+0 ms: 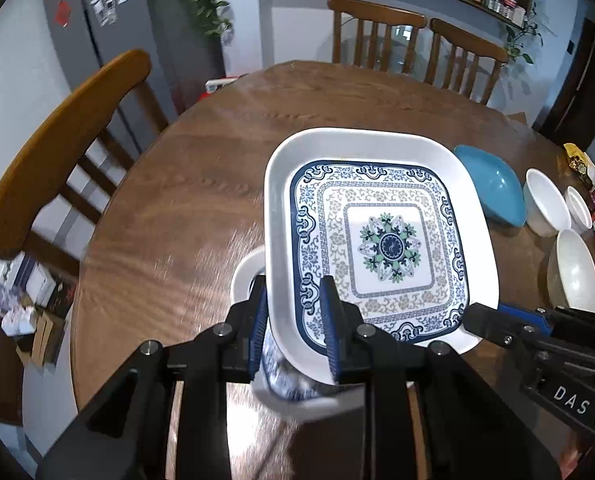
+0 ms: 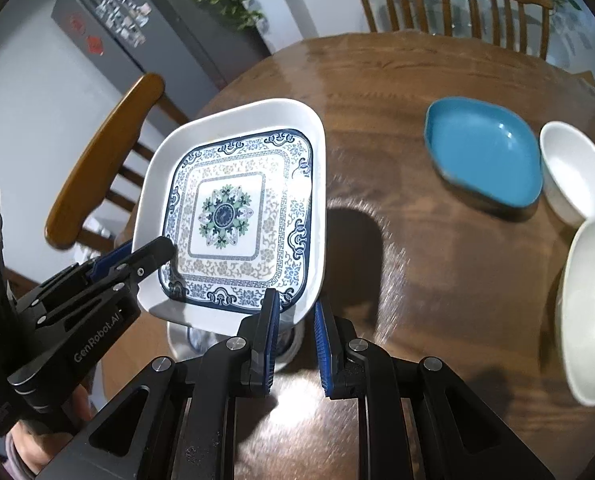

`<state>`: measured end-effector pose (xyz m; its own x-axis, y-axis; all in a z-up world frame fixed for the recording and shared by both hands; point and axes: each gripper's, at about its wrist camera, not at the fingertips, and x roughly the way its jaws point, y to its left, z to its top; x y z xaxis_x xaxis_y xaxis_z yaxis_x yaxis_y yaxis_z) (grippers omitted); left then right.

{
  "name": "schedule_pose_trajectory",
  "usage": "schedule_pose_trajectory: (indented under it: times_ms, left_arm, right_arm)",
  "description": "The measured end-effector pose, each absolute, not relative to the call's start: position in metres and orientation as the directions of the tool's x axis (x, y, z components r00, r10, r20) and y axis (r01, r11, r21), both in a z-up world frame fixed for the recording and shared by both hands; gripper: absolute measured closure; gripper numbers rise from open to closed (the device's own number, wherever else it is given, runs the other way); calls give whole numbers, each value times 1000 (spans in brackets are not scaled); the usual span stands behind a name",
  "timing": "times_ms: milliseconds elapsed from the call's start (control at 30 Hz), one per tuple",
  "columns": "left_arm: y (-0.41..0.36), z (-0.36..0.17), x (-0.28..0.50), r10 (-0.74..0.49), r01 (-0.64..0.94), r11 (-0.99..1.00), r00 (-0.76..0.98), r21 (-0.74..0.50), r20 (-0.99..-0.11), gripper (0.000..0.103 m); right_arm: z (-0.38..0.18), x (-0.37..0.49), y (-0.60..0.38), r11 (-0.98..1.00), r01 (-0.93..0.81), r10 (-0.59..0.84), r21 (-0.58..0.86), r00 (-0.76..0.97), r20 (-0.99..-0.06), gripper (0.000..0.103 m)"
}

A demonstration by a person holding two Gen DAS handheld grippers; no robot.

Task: Organize plates and bowls
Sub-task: 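Lift the second plate and carry it over the first plate, then lower the second plate onto the first plate and open the left gripper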

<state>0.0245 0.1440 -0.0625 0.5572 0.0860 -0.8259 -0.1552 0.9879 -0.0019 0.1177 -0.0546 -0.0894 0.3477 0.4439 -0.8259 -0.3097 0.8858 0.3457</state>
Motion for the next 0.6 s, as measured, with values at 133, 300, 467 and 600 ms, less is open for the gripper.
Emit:
schedule_pose_trajectory:
  times_ms: [133,300,467,600]
  left_arm:
    - [149,-71,9,93,-183,983,539,-9,-837,81]
    - [157,-80,-1,98,-214,977,519,-18,-849,81]
    - [165,-88,-3,104,-235,972,499,-19,-860,81]
    - [168,-95,-4,97,-246,969,482,-28,-871,80]
  right_arm:
    - [-94,105,-48,878,-338,446,338,326,-833,84]
    - [-102,99,-39,870,-361,449,335,301,-841,84]
    - [-111,99,-27,867,-378,440,325,275,-855,84]
    - [-113,100,-24,866,-390,431,313,265,-862,84]
